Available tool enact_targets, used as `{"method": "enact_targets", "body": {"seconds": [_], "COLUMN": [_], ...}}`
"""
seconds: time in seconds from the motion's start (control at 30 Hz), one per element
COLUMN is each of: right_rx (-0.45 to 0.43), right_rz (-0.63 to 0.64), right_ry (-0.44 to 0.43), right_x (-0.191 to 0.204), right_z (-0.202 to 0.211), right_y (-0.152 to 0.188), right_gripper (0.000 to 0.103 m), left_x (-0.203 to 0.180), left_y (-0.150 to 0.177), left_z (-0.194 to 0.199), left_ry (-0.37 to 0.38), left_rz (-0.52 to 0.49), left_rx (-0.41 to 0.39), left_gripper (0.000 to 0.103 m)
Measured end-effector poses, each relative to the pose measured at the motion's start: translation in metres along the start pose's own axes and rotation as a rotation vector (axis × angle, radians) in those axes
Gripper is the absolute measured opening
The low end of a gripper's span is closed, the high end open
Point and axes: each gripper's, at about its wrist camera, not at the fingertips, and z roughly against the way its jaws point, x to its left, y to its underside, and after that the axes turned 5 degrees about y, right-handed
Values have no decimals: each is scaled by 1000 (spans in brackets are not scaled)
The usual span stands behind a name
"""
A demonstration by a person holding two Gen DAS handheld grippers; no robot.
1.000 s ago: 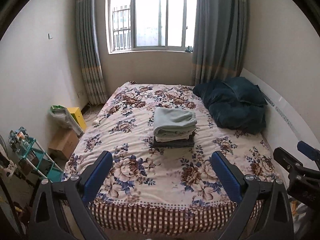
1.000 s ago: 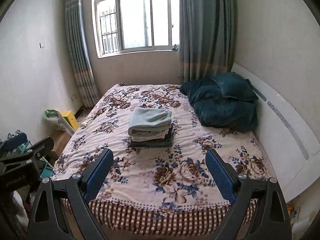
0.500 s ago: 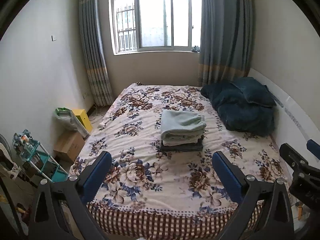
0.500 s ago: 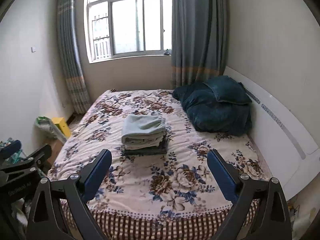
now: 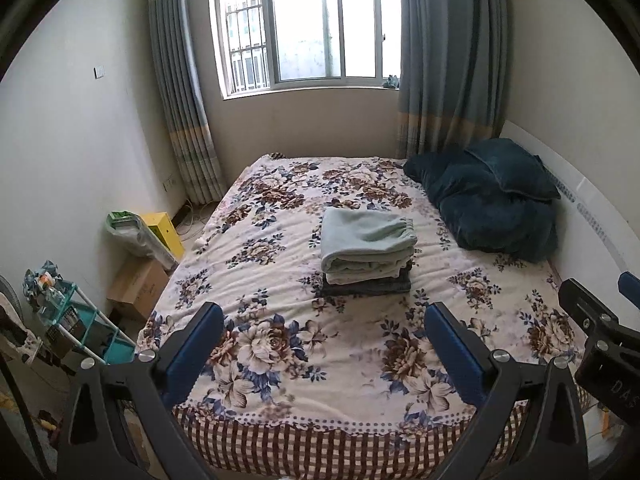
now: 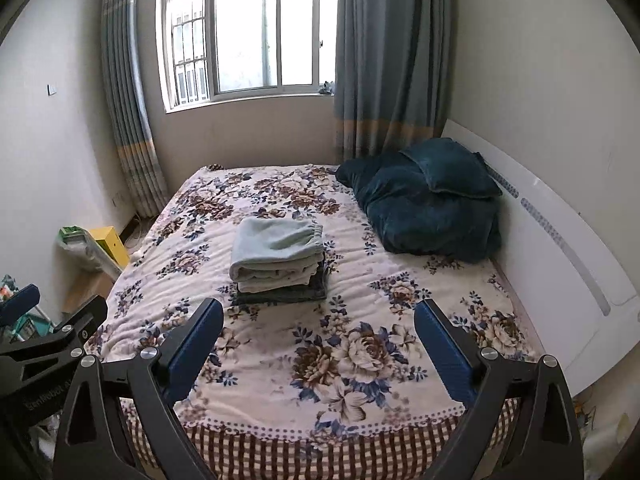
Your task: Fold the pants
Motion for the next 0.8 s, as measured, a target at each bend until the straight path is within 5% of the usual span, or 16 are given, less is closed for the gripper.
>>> {"method": "enact_targets", "body": {"seconds": [0.8], "right_rx": [6], "right_rz": [2], "right_ry": [0], "right_x": [10], "right_z": [-14], "right_y": [7], "right_gripper": [98], "left_x": [9], "left_y": [-10], "left_z": [-8], "left_ry": [4], "left_rz": [14], "left_rx": [-4], "left_gripper": [103]}}
